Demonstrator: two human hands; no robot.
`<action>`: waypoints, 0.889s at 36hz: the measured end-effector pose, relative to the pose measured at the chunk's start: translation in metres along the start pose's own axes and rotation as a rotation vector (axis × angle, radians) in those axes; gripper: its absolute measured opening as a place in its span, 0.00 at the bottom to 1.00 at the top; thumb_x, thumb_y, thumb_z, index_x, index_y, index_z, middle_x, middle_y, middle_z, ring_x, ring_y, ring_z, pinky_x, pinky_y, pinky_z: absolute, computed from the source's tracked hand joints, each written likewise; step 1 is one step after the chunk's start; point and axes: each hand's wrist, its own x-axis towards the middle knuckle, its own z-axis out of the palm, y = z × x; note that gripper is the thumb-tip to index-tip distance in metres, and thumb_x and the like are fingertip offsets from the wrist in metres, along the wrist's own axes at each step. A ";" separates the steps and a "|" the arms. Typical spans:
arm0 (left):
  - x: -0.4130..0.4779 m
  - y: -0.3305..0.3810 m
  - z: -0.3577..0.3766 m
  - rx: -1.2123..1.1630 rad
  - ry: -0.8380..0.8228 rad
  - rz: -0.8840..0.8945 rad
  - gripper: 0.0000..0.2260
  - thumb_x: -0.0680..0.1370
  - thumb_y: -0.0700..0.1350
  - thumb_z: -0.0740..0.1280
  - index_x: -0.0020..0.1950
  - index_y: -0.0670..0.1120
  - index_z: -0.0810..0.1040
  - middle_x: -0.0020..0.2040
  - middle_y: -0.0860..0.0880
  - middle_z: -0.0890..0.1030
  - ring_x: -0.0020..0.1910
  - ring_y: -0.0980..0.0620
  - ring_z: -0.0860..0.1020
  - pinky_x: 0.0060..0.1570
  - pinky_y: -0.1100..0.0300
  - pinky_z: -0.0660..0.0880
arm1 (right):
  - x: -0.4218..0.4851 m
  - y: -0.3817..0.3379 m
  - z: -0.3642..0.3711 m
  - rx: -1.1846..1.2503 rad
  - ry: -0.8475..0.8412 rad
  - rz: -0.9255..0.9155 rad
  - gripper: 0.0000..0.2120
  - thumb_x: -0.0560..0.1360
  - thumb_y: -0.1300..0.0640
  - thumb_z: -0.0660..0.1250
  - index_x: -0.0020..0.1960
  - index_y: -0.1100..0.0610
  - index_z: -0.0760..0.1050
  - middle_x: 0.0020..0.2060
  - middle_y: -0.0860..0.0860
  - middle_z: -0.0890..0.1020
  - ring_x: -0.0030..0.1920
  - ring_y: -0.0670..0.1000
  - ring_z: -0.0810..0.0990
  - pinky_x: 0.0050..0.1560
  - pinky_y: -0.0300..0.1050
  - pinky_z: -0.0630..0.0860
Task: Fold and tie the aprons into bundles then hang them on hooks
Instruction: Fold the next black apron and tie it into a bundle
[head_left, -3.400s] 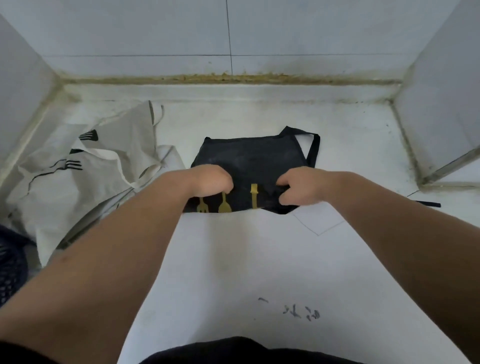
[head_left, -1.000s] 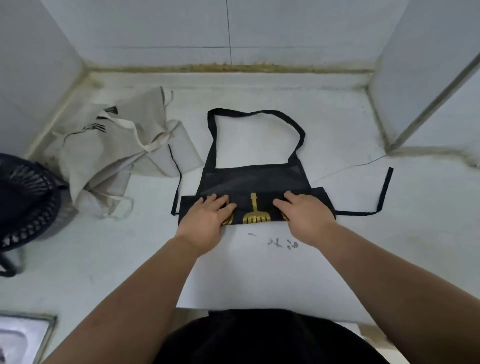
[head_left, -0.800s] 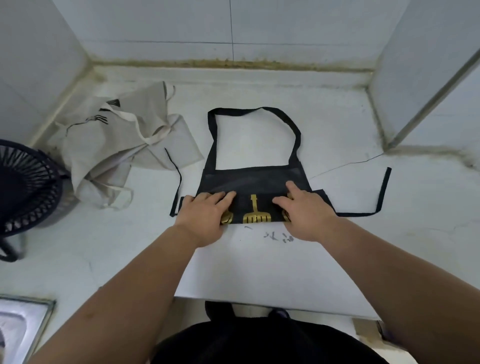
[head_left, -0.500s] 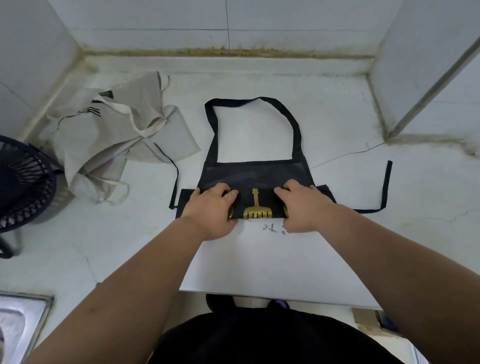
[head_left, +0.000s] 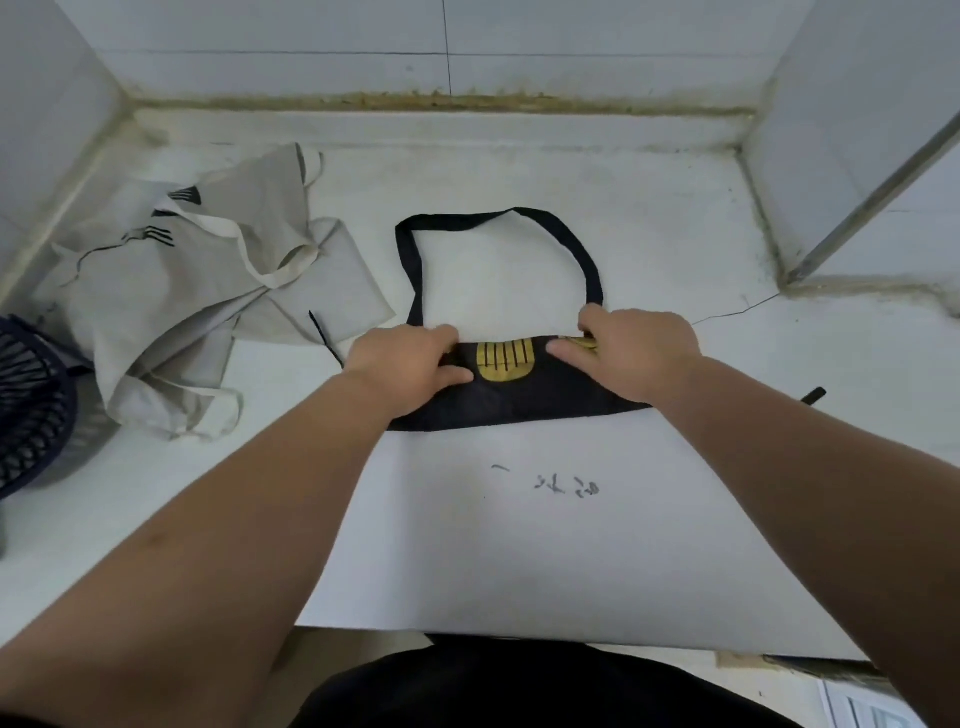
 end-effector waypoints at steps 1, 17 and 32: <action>0.002 0.004 0.003 0.044 0.010 0.046 0.17 0.81 0.61 0.55 0.59 0.49 0.70 0.52 0.48 0.78 0.51 0.45 0.76 0.43 0.55 0.65 | 0.001 -0.003 0.002 -0.033 0.046 0.009 0.25 0.76 0.32 0.46 0.53 0.53 0.65 0.38 0.50 0.76 0.40 0.54 0.76 0.40 0.46 0.65; -0.023 0.044 0.072 -0.197 0.037 0.113 0.30 0.79 0.63 0.40 0.79 0.53 0.42 0.79 0.54 0.42 0.77 0.53 0.40 0.73 0.53 0.34 | -0.033 -0.034 0.065 0.020 -0.056 -0.051 0.40 0.70 0.33 0.30 0.77 0.48 0.48 0.76 0.51 0.53 0.74 0.58 0.52 0.74 0.58 0.40; -0.046 -0.015 0.076 -0.122 -0.003 -0.197 0.30 0.79 0.64 0.41 0.78 0.54 0.39 0.79 0.51 0.39 0.77 0.50 0.37 0.75 0.50 0.38 | -0.041 -0.009 0.068 0.059 -0.050 0.070 0.37 0.76 0.32 0.40 0.77 0.54 0.47 0.76 0.58 0.51 0.75 0.59 0.52 0.75 0.52 0.43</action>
